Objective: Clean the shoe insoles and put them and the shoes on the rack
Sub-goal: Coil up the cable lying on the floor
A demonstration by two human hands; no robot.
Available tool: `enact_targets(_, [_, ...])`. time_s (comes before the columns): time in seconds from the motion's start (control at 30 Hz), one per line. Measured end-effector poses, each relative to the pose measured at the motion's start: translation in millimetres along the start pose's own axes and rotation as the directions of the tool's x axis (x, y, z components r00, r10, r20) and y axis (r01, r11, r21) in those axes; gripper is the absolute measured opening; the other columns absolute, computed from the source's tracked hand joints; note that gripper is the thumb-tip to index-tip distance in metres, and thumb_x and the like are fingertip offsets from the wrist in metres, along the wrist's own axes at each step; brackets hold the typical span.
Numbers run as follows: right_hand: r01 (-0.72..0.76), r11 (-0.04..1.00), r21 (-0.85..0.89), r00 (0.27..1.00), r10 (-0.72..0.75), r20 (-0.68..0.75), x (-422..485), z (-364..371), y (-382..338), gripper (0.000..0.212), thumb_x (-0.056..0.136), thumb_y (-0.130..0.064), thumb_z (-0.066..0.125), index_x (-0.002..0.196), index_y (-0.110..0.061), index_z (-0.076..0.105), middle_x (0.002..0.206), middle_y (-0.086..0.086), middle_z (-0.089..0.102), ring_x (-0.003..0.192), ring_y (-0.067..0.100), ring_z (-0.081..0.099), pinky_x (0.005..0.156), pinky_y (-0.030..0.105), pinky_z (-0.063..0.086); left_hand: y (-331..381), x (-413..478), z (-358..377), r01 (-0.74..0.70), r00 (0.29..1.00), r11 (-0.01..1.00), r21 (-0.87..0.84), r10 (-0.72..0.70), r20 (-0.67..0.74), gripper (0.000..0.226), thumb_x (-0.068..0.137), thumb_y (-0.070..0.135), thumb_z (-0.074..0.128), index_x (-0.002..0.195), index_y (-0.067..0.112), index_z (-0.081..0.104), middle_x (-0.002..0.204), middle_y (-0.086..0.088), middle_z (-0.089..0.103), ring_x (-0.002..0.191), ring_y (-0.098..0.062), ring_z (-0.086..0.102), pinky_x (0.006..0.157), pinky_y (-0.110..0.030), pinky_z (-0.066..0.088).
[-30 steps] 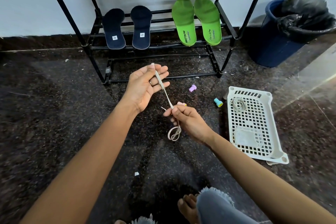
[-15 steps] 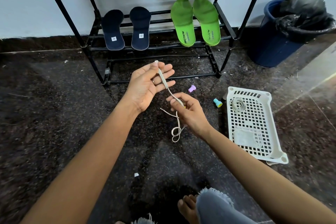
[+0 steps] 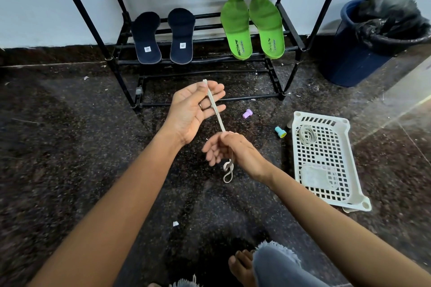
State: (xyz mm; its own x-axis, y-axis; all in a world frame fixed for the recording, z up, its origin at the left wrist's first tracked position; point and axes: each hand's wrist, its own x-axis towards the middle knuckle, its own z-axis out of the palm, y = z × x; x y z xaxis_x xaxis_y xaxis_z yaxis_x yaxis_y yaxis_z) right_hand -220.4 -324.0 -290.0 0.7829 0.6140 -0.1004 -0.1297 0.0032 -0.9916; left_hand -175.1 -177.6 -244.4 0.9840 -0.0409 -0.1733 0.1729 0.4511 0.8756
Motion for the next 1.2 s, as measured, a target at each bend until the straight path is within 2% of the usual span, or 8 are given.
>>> enact_targets(0.23, [0.006,0.998,0.067,0.998,-0.01,0.054,1,2,-22,0.047,0.087,-0.02,0.025,0.091,0.001,0.067,0.08,0.012,0.067,0.074,0.022,0.058,0.073,0.034,0.043,-16,-2,-3,-0.041,0.996,0.965,0.259,0.017,0.092,0.02,0.101,0.012,0.048,0.099,0.007,0.067,0.104,-0.007,0.073,0.109,-0.02,0.068,0.089,-0.039,0.056])
enact_targets(0.4, [0.051,0.986,0.158,0.999,-0.052,0.0,12,-12,-55,0.054,0.082,-0.026,0.024,0.082,0.001,0.07,0.074,0.015,0.069,0.066,0.023,0.059,0.07,0.034,0.044,-21,-10,-3,-0.102,0.981,0.92,0.377,0.03,0.192,0.02,0.101,0.01,0.052,0.1,-0.006,0.063,0.07,-0.02,0.068,0.059,-0.025,0.062,0.054,-0.026,0.052])
enact_targets(0.57, [0.002,0.965,0.263,1.0,0.0,-0.006,29,-23,-94,0.06,0.09,-0.023,0.018,0.075,-0.002,0.073,0.067,0.011,0.069,0.054,0.017,0.06,0.058,0.024,0.046,-23,-8,-6,-0.088,0.974,0.931,0.355,0.005,0.227,0.021,0.094,0.0,0.058,0.114,-0.004,0.063,0.097,-0.025,0.063,0.1,-0.029,0.06,0.1,-0.049,0.049])
enact_targets(0.87, [0.08,0.979,0.188,0.982,-0.046,-0.182,64,-56,-150,0.062,0.093,-0.022,0.022,0.056,-0.009,0.07,0.051,0.005,0.062,0.037,0.014,0.051,0.042,0.021,0.036,-25,-23,-19,-0.012,0.951,0.895,0.447,-0.128,0.283,0.022,0.099,0.019,0.048,0.087,0.01,0.064,0.086,-0.004,0.074,0.103,-0.025,0.069,0.093,-0.039,0.055])
enact_targets(0.97, [-0.136,0.986,-0.098,0.97,0.112,-0.217,67,-70,-135,0.064,0.099,-0.038,0.022,0.06,-0.008,0.064,0.051,0.005,0.059,0.04,0.016,0.052,0.046,0.022,0.038,-24,-28,-21,0.056,0.949,0.919,0.391,-0.171,0.265,0.026,0.104,0.015,0.041,0.087,0.006,0.059,0.081,-0.006,0.074,0.104,-0.029,0.069,0.091,-0.041,0.056])
enact_targets(1.07, [-0.389,0.719,-0.576,0.914,0.222,-0.34,54,-78,-102,0.067,0.095,-0.058,0.033,0.083,0.0,0.065,0.074,0.012,0.067,0.061,0.02,0.062,0.068,0.031,0.053,-22,-30,-22,0.098,0.952,0.941,0.325,-0.183,0.245,0.026,0.104,0.012,0.039,0.087,0.003,0.057,0.078,-0.007,0.072,0.099,-0.032,0.071,0.086,-0.043,0.058])
enact_targets(1.13, [-0.325,0.546,-0.772,0.934,0.057,-0.353,45,-80,-77,0.047,0.091,-0.05,0.051,0.106,-0.007,0.064,0.1,0.007,0.068,0.089,0.017,0.065,0.087,0.034,0.052,-21,-30,-23,0.115,0.953,0.95,0.29,-0.188,0.236,0.025,0.104,0.011,0.039,0.087,0.002,0.057,0.078,-0.009,0.07,0.097,-0.034,0.071,0.083,-0.043,0.059])
enact_targets(1.2, [-0.07,0.691,-0.719,0.984,-0.072,-0.165,35,-72,-66,0.034,0.091,-0.029,0.06,0.123,-0.015,0.057,0.121,-0.001,0.062,0.112,0.01,0.057,0.099,0.03,0.045,-20,-29,-22,0.129,0.956,0.951,0.28,-0.194,0.221,0.024,0.103,0.01,0.04,0.089,0.001,0.058,0.079,-0.011,0.069,0.095,-0.035,0.071,0.081,-0.043,0.06])
